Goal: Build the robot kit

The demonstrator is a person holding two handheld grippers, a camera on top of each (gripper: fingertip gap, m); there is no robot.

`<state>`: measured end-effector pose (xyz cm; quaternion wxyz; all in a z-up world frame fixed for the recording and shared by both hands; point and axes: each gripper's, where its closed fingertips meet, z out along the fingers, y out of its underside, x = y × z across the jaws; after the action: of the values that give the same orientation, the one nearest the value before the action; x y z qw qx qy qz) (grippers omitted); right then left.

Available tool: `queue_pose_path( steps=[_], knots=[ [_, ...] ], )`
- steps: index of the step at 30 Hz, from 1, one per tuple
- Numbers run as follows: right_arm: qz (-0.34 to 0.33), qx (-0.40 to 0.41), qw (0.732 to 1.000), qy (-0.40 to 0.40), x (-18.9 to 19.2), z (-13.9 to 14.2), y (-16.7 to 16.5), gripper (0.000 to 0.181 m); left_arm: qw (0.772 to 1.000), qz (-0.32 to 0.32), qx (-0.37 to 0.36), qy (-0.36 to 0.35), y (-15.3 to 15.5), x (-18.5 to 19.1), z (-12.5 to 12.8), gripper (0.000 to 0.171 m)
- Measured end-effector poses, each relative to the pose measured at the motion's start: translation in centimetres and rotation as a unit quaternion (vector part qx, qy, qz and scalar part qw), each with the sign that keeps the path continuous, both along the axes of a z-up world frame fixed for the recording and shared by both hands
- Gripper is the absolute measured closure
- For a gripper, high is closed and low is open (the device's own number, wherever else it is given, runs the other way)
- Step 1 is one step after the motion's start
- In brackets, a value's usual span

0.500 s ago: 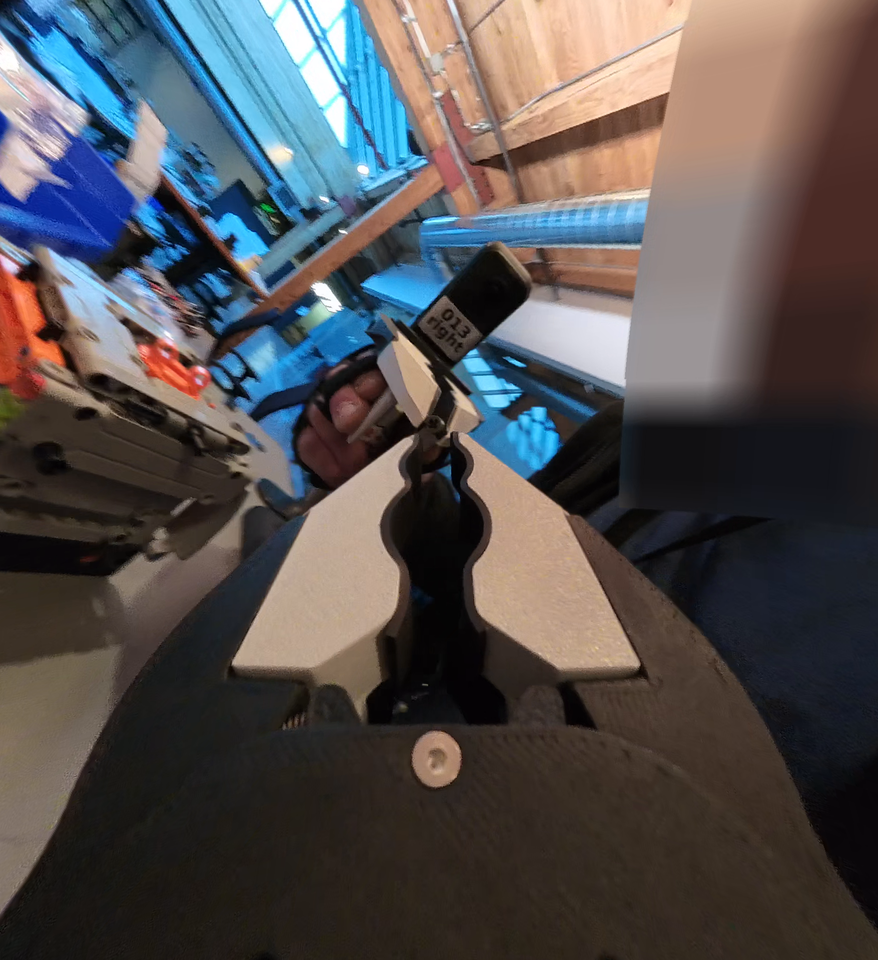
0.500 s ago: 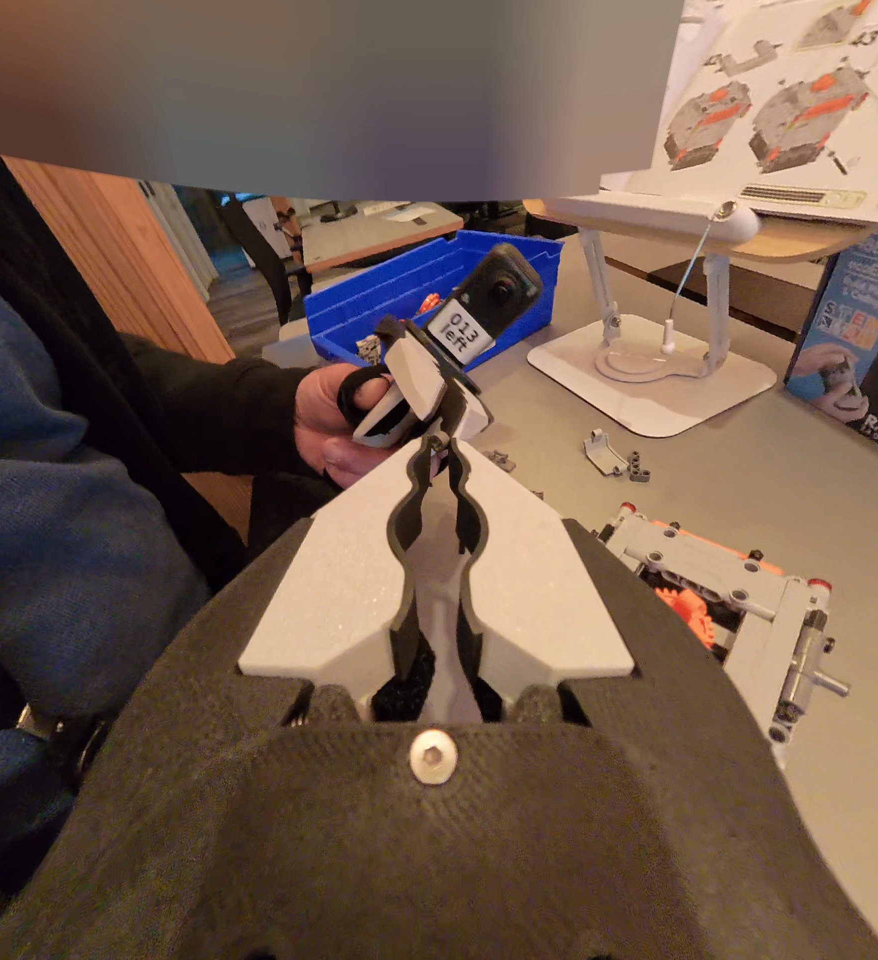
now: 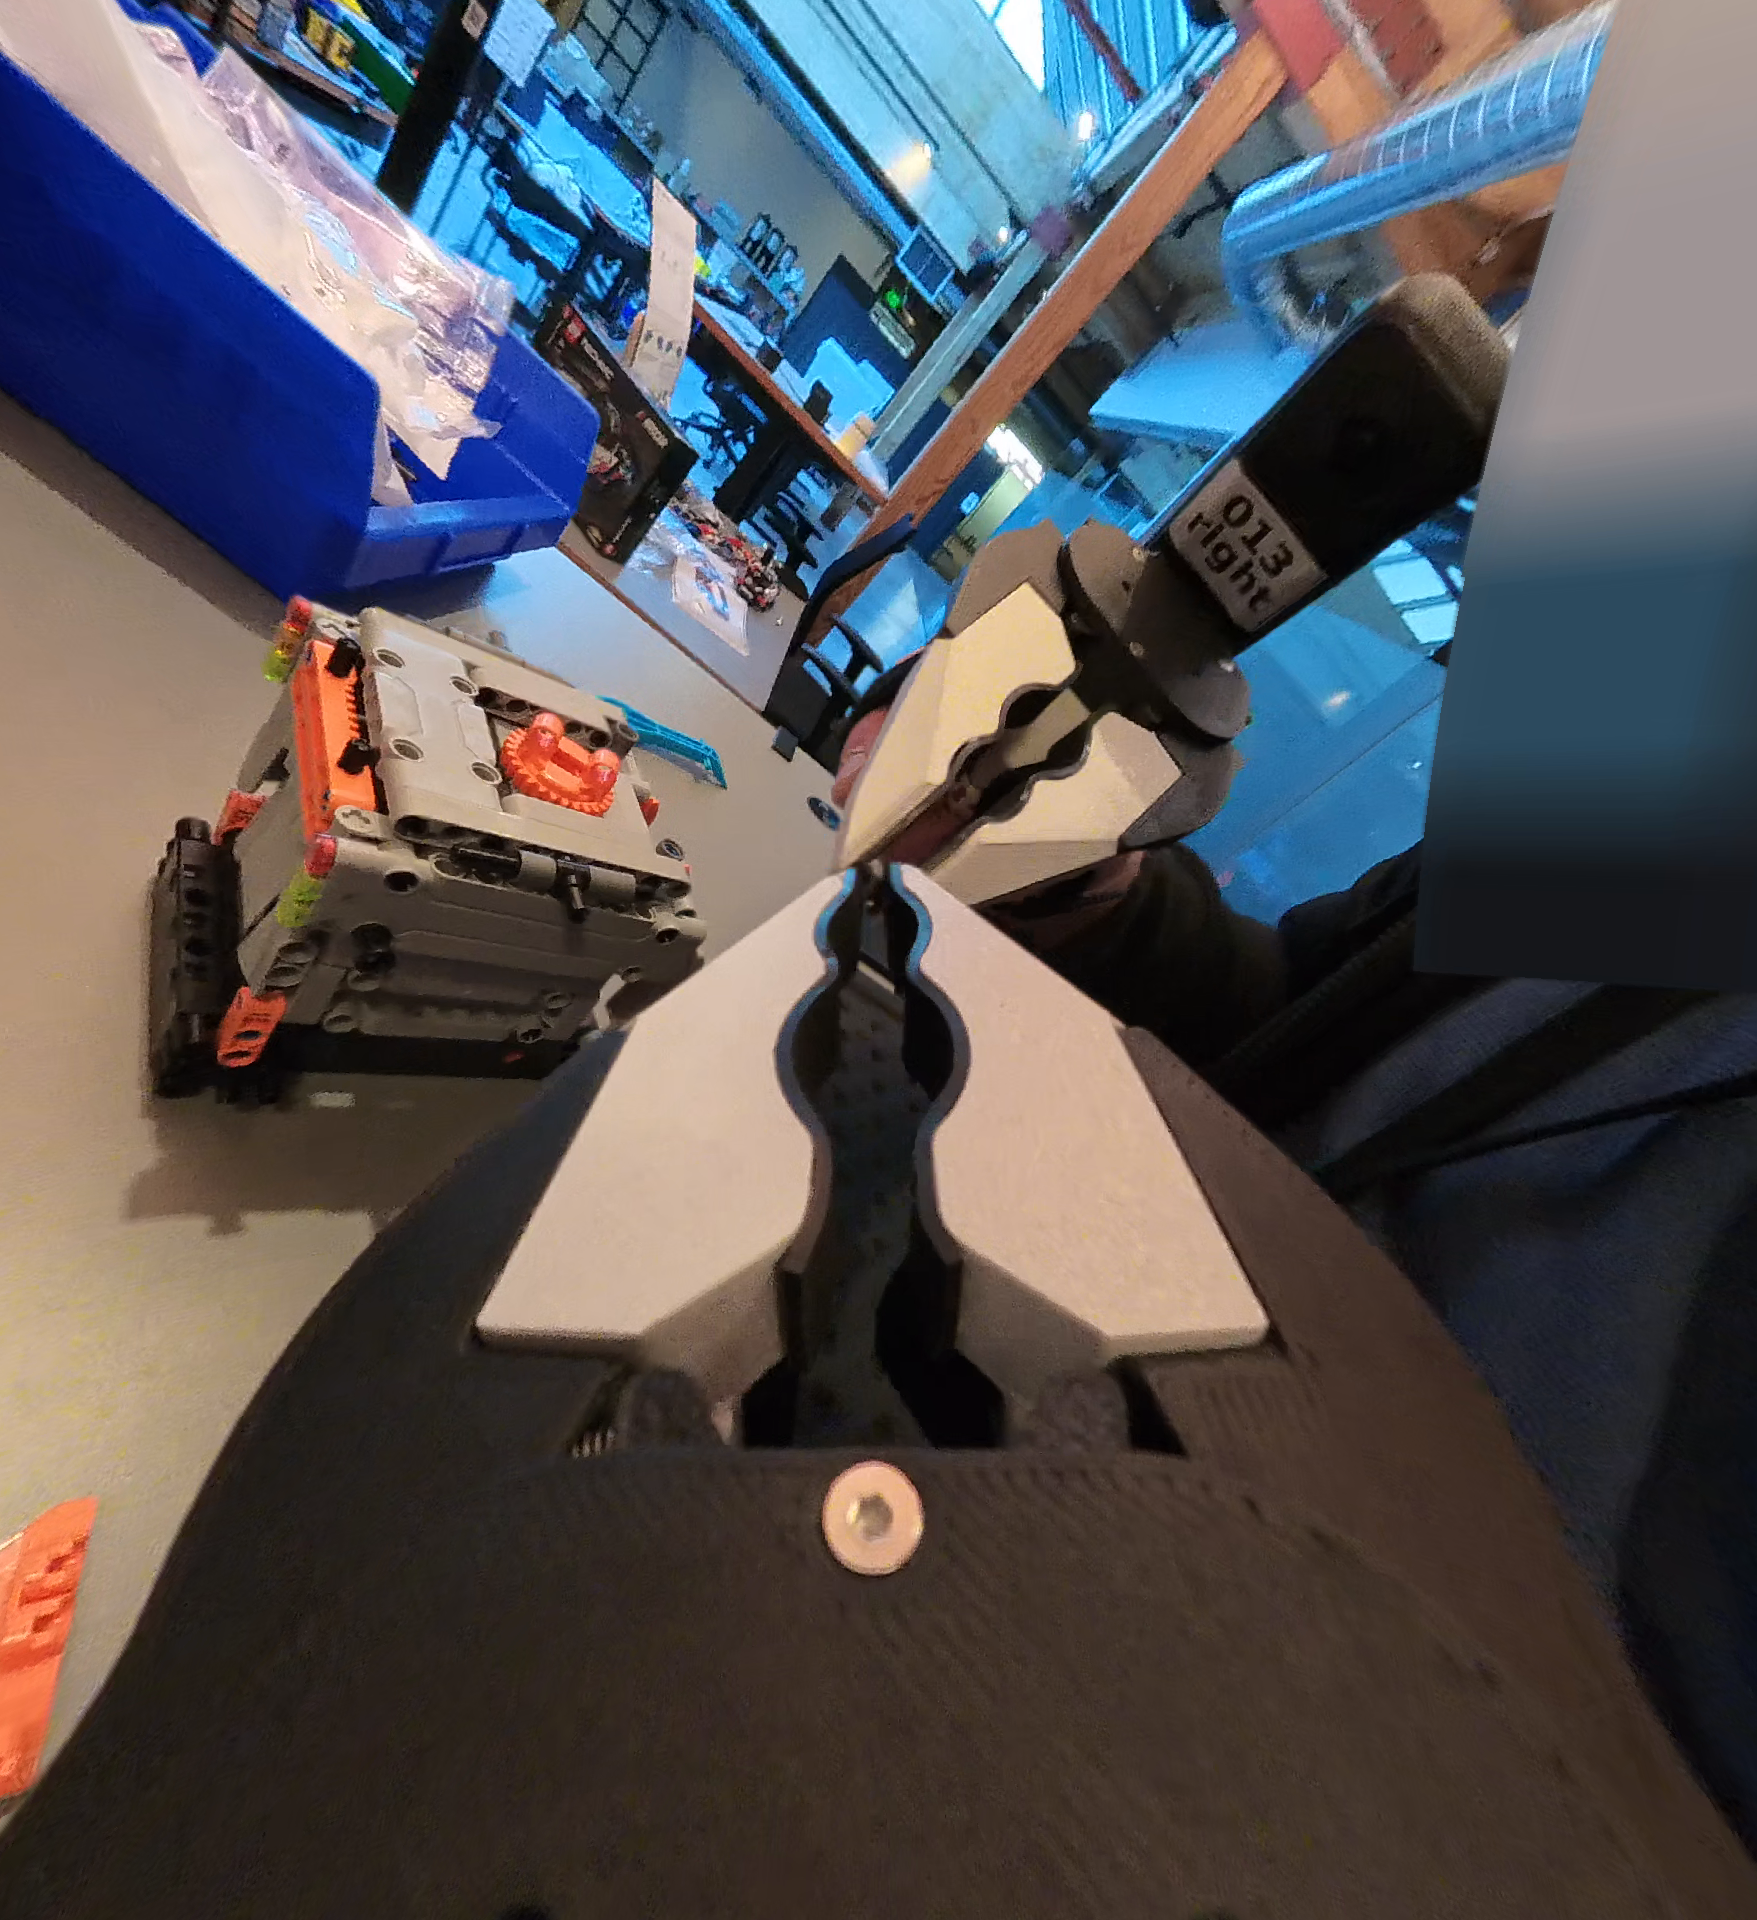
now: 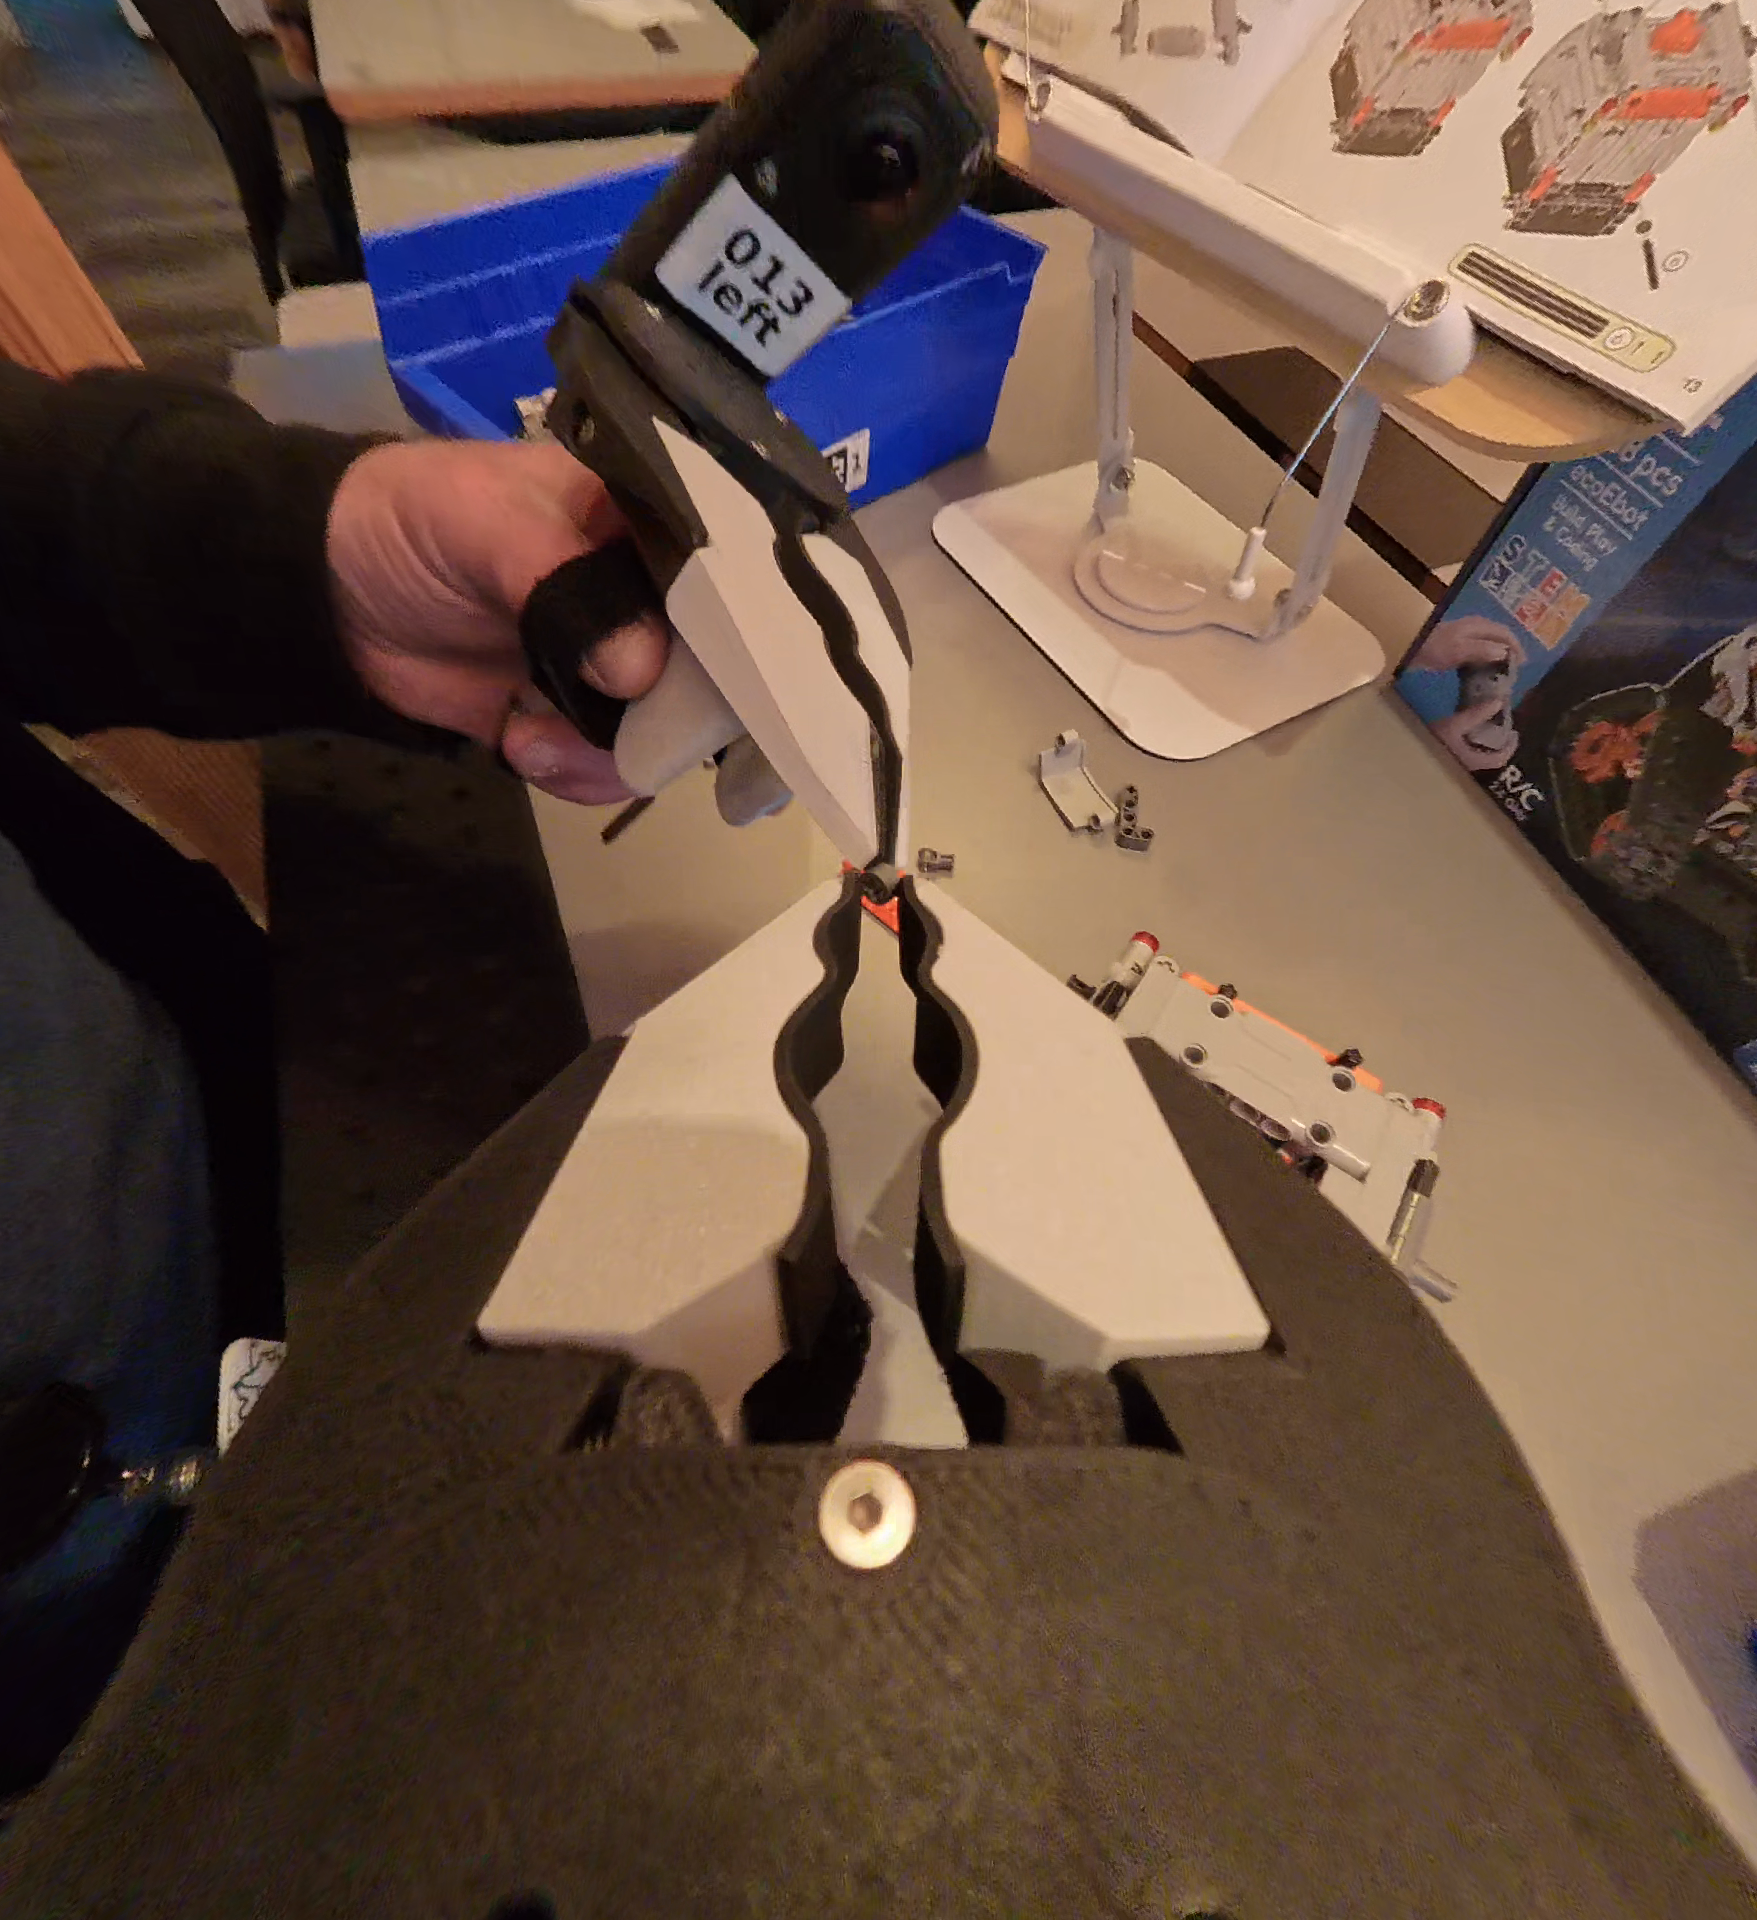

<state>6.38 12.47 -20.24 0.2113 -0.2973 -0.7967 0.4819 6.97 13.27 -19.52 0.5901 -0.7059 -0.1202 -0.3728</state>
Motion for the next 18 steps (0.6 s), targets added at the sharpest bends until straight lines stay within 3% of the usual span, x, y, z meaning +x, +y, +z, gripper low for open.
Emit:
queue_pose_path(
  steps=[18],
  knots=[
    [-0.002, 0.117, 0.993, -0.007, 0.1, -1.3, -0.3, 0.177, 0.997, -0.021, -0.054, 0.059, -0.1, 0.1, -1.2, 0.170]
  ],
)
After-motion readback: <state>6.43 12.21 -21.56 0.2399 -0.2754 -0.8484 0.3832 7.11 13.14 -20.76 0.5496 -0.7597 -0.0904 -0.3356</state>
